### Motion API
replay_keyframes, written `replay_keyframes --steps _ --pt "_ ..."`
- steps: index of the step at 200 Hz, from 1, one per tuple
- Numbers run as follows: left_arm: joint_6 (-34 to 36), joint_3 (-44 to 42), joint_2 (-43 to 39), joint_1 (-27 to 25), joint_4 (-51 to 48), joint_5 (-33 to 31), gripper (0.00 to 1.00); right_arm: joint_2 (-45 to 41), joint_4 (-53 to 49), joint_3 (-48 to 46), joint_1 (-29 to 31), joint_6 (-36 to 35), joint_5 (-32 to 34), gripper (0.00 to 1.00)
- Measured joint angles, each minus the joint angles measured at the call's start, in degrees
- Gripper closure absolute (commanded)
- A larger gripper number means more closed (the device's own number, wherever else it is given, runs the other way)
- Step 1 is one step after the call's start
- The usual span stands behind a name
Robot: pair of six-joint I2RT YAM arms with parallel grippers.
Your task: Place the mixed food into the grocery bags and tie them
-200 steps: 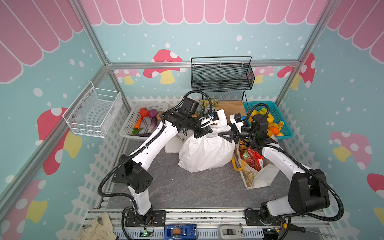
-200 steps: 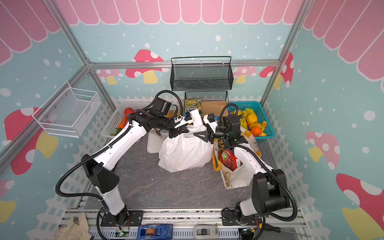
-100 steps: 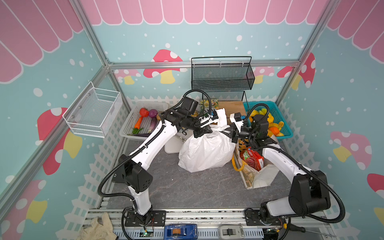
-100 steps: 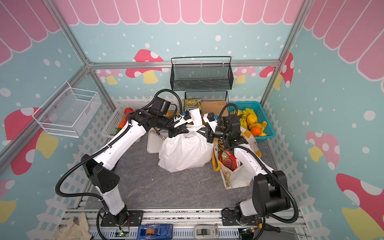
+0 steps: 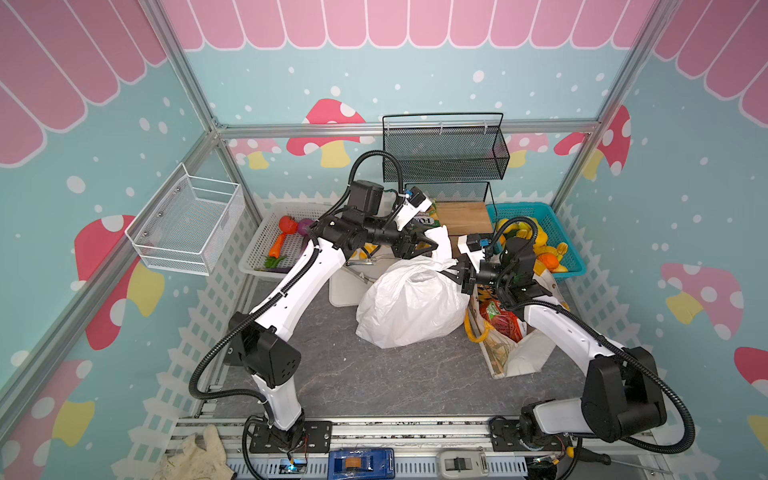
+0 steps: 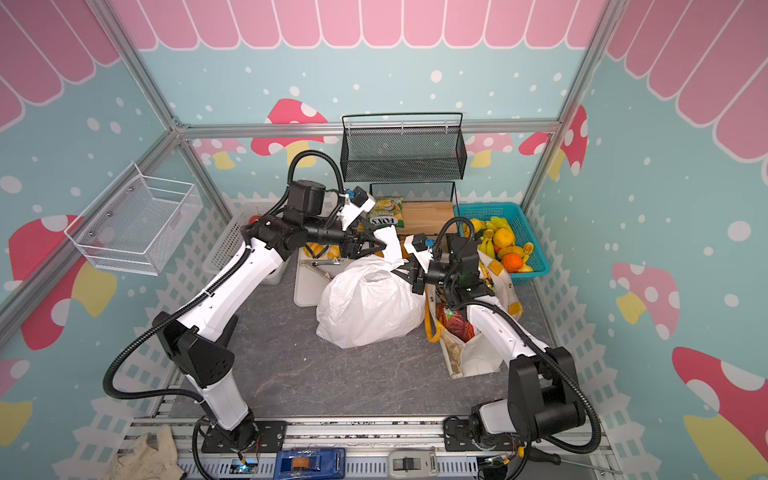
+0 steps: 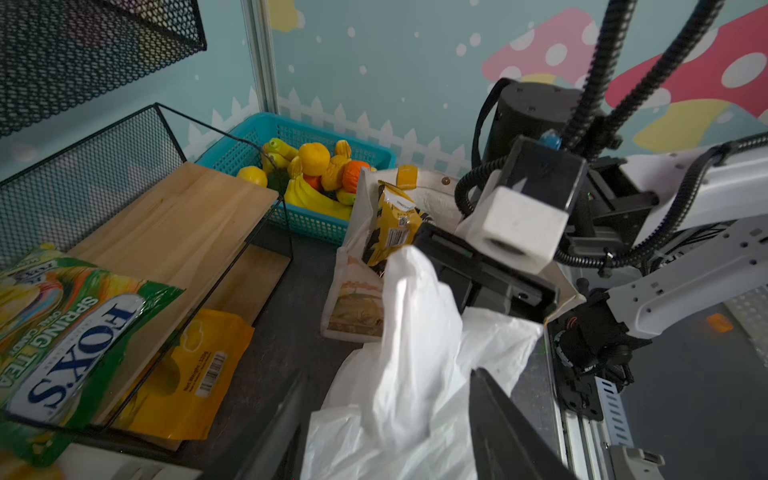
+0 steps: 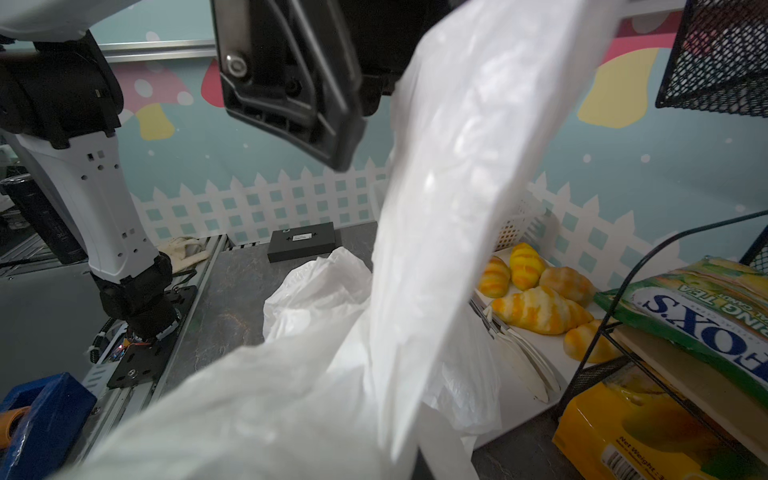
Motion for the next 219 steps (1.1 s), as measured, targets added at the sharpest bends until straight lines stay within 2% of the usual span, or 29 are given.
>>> replay_keyframes --steps 12,39,61,173,197,219 --pt "-2.1 1.7 1.2 -0.6 0.7 0.5 0.52 0.0 0.1 0.0 0.2 0.3 0.1 0.99" --pt "-5.0 4.0 3.3 -1.1 1.9 1.2 0.9 0.0 0.3 -0.2 0.3 1.6 2.0 0.95" --pt "-5.5 4.0 3.6 -1.0 2.0 1.5 1.0 0.0 0.5 -0.4 0.3 3.8 3.7 0.92" --pt "-6.1 -6.3 -1.5 0.4 9.4 1.4 1.0 0.6 0.6 -1.6 0.3 10.3 6.6 0.83" --pt "-6.3 -7.0 -2.1 0.5 10.5 1.3 1.0 1.3 0.6 -1.6 0.3 11.2 6.9 0.83" --pt "-6.3 -8.9 -3.1 0.5 11.7 1.2 1.0 2.0 0.7 -1.6 0.2 12.5 7.0 0.91"
